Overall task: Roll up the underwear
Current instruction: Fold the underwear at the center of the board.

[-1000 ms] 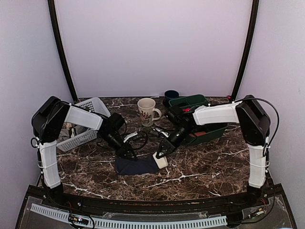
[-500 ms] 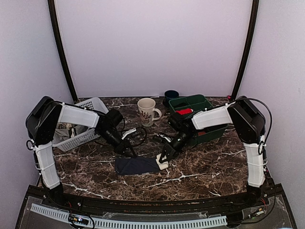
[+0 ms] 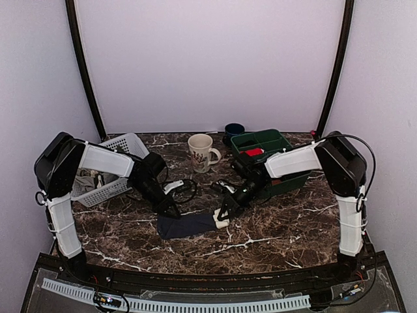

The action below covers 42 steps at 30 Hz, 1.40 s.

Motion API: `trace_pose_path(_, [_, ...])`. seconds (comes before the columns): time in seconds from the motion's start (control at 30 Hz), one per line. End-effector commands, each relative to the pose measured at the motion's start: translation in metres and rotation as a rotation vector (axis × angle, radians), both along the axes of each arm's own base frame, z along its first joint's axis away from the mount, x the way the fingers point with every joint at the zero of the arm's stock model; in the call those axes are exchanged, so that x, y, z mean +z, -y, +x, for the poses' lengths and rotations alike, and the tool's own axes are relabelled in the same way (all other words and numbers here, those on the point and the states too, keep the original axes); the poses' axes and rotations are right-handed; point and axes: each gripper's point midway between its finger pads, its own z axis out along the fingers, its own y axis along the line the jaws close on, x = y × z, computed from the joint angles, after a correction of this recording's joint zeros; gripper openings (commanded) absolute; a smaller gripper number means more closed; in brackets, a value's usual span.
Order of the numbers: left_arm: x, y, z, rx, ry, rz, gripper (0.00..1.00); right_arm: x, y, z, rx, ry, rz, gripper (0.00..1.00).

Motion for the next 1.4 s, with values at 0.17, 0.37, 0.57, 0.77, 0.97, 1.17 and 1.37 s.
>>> trace_pose_path(0.17, [-0.01, -0.018, 0.005, 0.044, 0.023, 0.084, 0.05, 0.046, 0.007, 0.028, -0.122, 0.132, -0.042, 0.0])
trace_pose_path(0.37, [-0.012, -0.018, 0.004, 0.04, 0.02, 0.083, 0.04, 0.036, 0.005, 0.027, -0.073, 0.111, -0.057, 0.07])
trace_pose_path(0.57, [-0.013, -0.019, 0.004, 0.041, 0.022, 0.092, 0.04, 0.002, 0.011, 0.038, -0.074, 0.121, -0.157, 0.06])
trace_pose_path(0.77, [-0.009, -0.02, 0.009, 0.058, 0.052, 0.097, 0.07, -0.02, 0.023, 0.041, -0.092, 0.141, -0.24, 0.09])
trace_pose_path(0.97, [0.023, -0.019, 0.027, 0.121, 0.133, 0.095, 0.38, 0.026, 0.017, 0.047, -0.108, 0.198, -0.176, 0.39])
trace_pose_path(1.17, [0.068, -0.023, 0.04, 0.227, 0.231, 0.07, 0.77, 0.077, 0.02, 0.056, -0.121, 0.282, -0.145, 0.74])
trace_pose_path(1.37, [0.132, -0.032, 0.057, 0.479, 0.349, -0.04, 0.99, 0.114, 0.026, 0.047, -0.094, 0.342, -0.058, 0.78])
